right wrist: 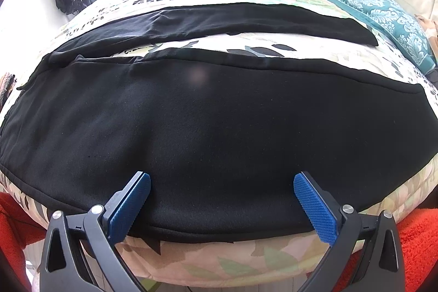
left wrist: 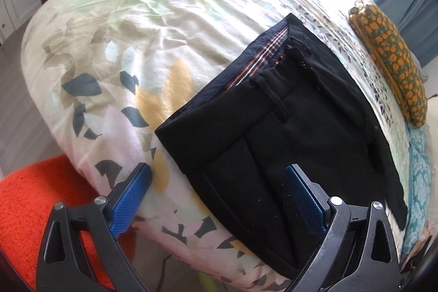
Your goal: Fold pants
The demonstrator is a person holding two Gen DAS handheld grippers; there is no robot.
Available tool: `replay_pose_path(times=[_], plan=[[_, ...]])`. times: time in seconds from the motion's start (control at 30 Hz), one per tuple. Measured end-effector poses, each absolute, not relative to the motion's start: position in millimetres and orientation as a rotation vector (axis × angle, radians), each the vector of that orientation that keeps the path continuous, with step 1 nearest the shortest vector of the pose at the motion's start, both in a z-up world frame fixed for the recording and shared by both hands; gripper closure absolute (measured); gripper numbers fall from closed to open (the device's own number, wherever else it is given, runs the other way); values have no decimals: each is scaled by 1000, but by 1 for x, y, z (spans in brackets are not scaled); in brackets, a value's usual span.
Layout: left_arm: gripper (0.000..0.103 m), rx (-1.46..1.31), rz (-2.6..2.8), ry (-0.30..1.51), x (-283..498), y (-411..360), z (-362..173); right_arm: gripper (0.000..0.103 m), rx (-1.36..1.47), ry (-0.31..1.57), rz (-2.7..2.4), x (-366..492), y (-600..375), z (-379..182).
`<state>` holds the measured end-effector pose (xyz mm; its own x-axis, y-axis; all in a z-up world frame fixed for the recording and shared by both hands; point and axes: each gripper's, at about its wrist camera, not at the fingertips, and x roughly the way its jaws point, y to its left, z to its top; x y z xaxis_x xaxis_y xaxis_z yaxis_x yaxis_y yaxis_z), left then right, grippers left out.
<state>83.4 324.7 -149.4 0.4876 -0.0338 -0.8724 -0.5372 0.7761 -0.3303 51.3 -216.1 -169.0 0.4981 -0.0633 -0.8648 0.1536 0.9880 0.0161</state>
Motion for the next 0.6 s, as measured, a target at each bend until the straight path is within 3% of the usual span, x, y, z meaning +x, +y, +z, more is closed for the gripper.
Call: replay_pose_path(times=[0.1,0.13,0.17,0.2,0.27,0.4,0.6], plan=[[13,-619,312,1000,91,318,-146,0,97,1043,-127,51,-217,-168],[24,-594,332,994,90,315,-145,0,97,1045,-124,51,-217,-168],[49,-553,392,1012,91,314,-145,0,97,1048,-121,51,-217,-167],[65,-545,422,1022,90,318,-147,0,99,1051,-117,51,-218,-166],[75,-667,407,994,81,333,-150,0,111,1062,-110,51,-220,-164],[86,-680,373,951,70,336,-134,0,125,1064,-110,48,-221,-157],[89,-552,423,960,70,323,-122,0,145,1033,-125,46,-224,-150]])
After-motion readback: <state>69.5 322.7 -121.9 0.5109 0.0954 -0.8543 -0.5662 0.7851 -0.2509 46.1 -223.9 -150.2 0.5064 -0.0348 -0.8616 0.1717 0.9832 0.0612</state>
